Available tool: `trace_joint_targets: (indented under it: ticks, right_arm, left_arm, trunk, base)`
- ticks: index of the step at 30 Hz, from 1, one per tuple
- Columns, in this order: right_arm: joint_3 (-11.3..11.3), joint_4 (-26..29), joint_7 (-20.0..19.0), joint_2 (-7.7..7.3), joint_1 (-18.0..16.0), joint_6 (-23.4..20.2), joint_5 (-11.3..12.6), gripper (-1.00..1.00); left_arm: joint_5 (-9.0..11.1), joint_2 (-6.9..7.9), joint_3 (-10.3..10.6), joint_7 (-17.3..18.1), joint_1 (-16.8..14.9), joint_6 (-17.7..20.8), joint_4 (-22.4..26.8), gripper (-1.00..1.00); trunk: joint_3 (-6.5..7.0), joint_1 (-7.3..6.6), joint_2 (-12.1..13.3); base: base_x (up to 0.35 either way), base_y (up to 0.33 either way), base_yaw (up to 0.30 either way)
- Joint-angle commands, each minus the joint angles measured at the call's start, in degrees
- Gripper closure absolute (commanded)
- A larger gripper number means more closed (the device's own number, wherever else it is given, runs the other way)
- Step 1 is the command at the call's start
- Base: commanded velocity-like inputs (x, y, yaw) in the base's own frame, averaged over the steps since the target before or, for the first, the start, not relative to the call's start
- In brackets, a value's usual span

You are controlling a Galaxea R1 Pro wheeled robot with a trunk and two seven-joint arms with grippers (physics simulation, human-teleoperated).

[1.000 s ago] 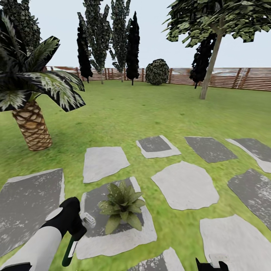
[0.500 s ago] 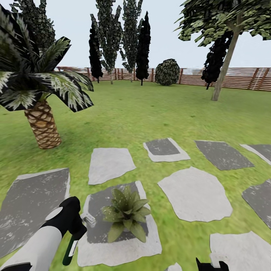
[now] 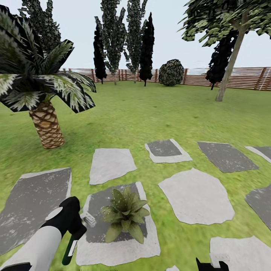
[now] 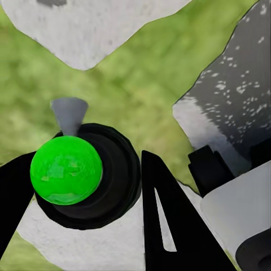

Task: Pick up the pesticide atomizer in the garden and spray insectifuge to fully cover both potted plants in the garden.

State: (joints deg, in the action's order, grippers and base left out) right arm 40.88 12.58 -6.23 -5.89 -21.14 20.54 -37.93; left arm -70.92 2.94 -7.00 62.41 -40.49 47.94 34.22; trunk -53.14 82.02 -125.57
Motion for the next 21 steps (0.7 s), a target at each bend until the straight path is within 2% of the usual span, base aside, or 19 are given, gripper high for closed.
trace_joint_targets:
  ticks: [1, 12, 21]
  right_arm:
    - [0.47, -0.01, -0.45, 0.0, -0.04, 0.2, -0.13, -1.0]
    - [0.52, -0.01, -0.45, 0.01, -0.05, 0.2, -0.13, -1.0]
    - [0.52, -0.01, -0.45, 0.01, -0.04, 0.2, -0.13, -1.0]
  left_arm:
    - [-0.45, -0.04, -0.39, 0.46, -0.03, 0.32, 0.06, 1.0]
    - [-0.43, -0.13, -0.38, 0.42, 0.14, 0.25, -0.65, 1.0]
    - [-0.43, -0.05, -0.15, 1.02, 0.03, 0.29, -0.74, 1.0]
  trunk:
    - [-0.05, -0.01, -0.02]
    - [-0.05, -0.01, -0.02]
    - [-0.05, -0.01, -0.02]
  base:
    - [0.063, 0.0, 0.266]
    - [0.245, -0.109, 0.037]
    - [0.028, -0.088, 0.0]
